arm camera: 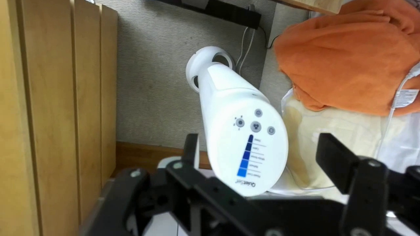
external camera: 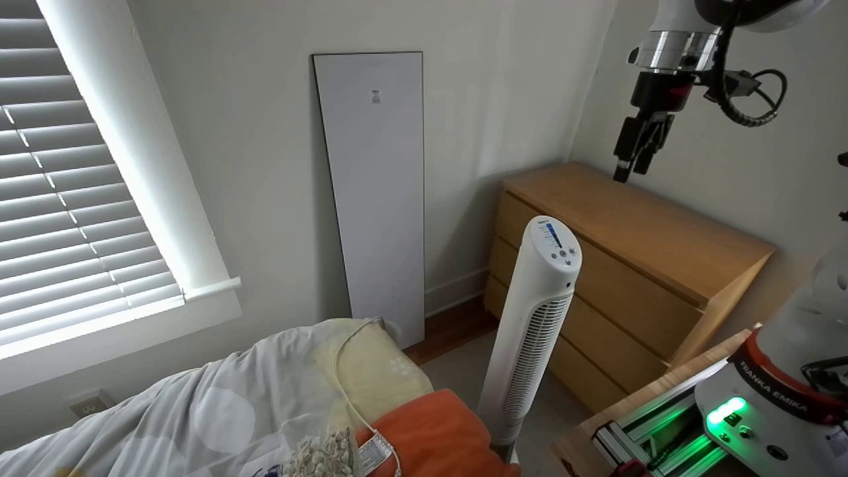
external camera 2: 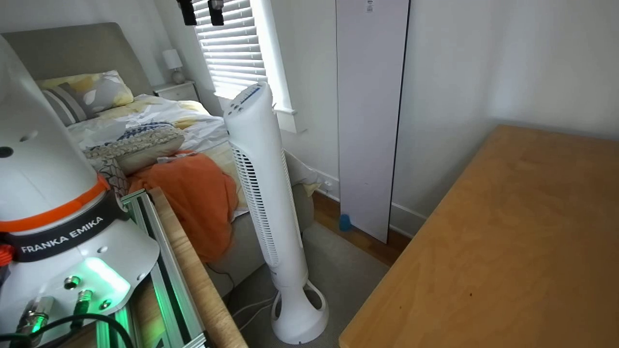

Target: Press the right button on the combination fan and heater control top

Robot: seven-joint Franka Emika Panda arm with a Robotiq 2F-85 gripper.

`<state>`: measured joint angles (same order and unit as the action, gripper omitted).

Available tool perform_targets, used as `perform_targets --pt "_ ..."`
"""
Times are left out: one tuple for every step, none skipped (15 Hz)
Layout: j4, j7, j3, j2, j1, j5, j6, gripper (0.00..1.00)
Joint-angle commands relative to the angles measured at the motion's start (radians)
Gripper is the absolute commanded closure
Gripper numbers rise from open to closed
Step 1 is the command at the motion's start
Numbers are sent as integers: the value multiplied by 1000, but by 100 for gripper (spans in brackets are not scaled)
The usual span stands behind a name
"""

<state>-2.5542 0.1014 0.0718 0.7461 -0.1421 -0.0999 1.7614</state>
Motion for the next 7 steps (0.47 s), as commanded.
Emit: perform_targets --pt "1 -8 1 18 5 15 -2 1" --pt "-2 -10 1 35 9 22 -2 0" --pt "-6 -11 0 48 12 26 -2 0" --pt "-11 -11 0 58 13 27 -2 0" --pt "-15 -12 1 63 13 28 -2 0" --pt "-16 -13 1 64 12 29 -2 0" --pt "-16 -14 1 64 13 29 -2 0"
